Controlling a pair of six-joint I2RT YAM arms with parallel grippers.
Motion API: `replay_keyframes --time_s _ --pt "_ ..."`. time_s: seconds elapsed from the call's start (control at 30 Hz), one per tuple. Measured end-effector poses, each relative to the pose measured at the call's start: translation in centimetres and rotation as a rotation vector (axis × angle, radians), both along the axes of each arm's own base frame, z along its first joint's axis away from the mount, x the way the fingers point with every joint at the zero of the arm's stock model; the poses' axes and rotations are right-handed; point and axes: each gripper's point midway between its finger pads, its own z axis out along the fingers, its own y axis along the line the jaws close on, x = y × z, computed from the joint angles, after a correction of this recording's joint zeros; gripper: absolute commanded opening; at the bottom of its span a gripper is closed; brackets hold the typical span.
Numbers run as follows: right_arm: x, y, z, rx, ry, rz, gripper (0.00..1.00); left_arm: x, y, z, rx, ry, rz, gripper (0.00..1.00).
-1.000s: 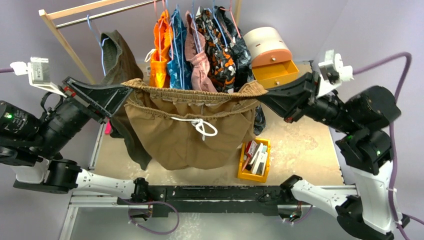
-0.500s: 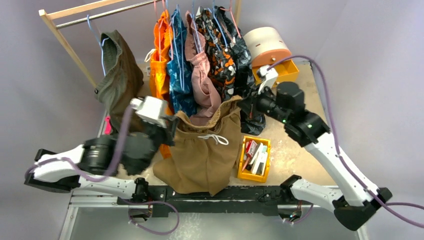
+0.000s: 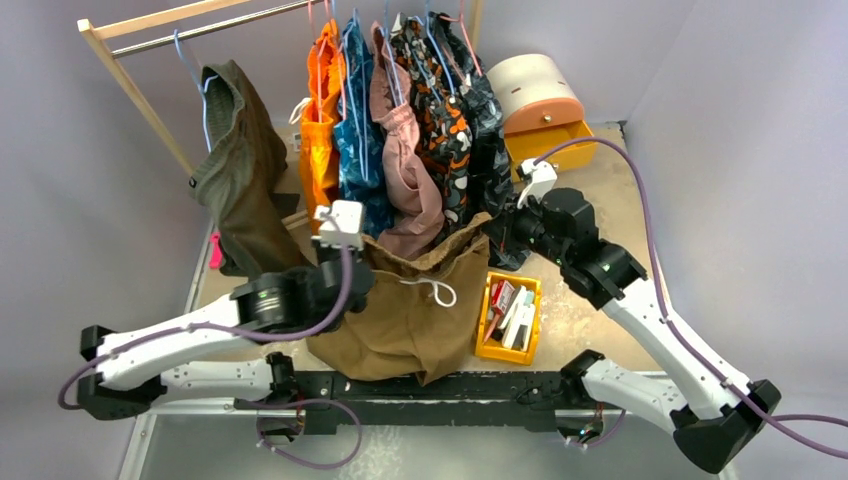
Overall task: Place the shorts on the hanger
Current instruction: Adjust the shorts at the center of the board.
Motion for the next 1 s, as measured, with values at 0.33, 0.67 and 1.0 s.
replay_keyframes --time_s 0.33,0.67,1.0 --pt "-1.3 -0.9 3.8 0.0 -0.075 0.03 0.0 2.4 -3.1 -0.5 0.006 0.124 -0.073 0.0" --pt "-16.4 -4.7 31.6 0.329 -0.84 0.363 0.0 -5.9 3.1 28.4 -0.659 -0.317 -0.464 0.0" --pt "-13.3 -0.9 24.1 0.235 -0.642 0.481 0.0 -6.3 0.2 23.0 -0.498 -0.213 -0.568 0.0"
